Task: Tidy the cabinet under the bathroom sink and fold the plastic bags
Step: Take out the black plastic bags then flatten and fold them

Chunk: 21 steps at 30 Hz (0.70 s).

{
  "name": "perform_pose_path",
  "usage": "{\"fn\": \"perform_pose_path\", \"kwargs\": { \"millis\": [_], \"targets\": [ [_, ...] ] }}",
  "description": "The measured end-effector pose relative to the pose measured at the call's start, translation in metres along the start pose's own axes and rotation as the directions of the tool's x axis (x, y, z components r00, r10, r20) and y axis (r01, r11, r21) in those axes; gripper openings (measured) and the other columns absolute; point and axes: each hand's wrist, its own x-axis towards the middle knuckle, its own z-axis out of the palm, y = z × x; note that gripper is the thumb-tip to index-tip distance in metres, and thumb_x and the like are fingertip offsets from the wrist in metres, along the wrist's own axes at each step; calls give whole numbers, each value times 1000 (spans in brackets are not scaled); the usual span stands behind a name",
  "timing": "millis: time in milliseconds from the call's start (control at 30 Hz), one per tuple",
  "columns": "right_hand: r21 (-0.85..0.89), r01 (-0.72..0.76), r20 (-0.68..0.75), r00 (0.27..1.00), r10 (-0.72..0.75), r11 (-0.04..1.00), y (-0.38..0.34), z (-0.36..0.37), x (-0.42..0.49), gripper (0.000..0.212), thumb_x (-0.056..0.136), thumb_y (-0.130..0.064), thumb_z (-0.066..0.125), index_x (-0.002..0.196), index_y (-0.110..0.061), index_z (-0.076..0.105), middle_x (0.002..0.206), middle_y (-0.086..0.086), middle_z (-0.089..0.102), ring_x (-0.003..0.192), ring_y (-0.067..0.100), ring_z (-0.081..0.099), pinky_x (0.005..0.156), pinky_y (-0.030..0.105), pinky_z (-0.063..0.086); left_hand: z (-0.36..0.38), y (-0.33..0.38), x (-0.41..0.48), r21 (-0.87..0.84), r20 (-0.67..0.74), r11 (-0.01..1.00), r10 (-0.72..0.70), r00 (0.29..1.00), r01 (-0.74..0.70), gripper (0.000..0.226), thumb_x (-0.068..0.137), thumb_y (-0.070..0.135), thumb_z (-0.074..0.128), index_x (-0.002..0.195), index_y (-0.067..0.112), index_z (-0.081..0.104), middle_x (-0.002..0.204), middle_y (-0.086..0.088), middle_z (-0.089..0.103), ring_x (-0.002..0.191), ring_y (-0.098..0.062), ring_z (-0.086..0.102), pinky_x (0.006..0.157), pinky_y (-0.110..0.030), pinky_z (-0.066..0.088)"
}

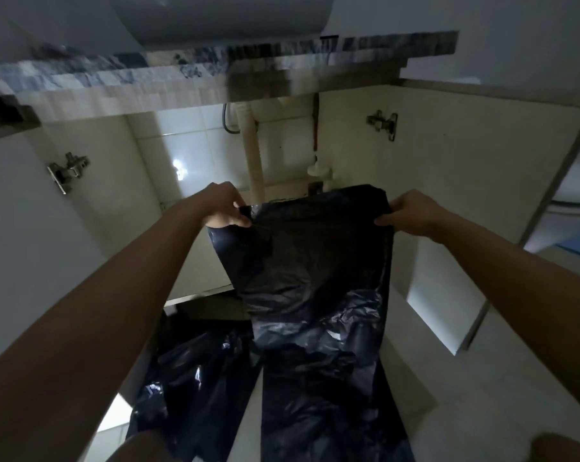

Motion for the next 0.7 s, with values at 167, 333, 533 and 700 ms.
{"fn": "perform_pose_path", "kwargs": {
  "millis": [167,333,533,700],
  "targets": [
    [38,-42,-162,986,47,998,-8,11,26,36,86,-29,75,117,-10,72,109,8,70,85,18,61,81,26,51,7,3,25,-2,-216,995,-101,971,103,37,88,36,70,120,17,70,113,-12,68,103,-31,62,76,-34,50],
    [256,160,-480,877,-18,953,-27,4,26,23,88,-30,68,108,-21,74,95,-5,69,86,14,67,80,29,56,2,24,23,-235,-666,972,-148,731,-18,30,89,34,61,110,15,73,103,-11,71,95,-29,66,76,-32,48],
    [470,72,-212,977,33,880,16,-3,-4,13,94,-16,57,83,-14,64,92,11,67,82,19,60,75,29,48,14,27,-13,-321,-269,939,35,962,-124,14,87,30,67,99,22,69,101,2,64,93,-17,58,69,-25,42],
    [82,-334,382,881,280,939,90,21,-24,26,91,-16,52,115,-17,63,110,7,71,99,26,68,98,46,46,63,24,-37,-225,526,974,114,843,9,22,77,41,74,94,27,75,96,-1,73,91,-25,69,88,-38,55]
  ]
}}
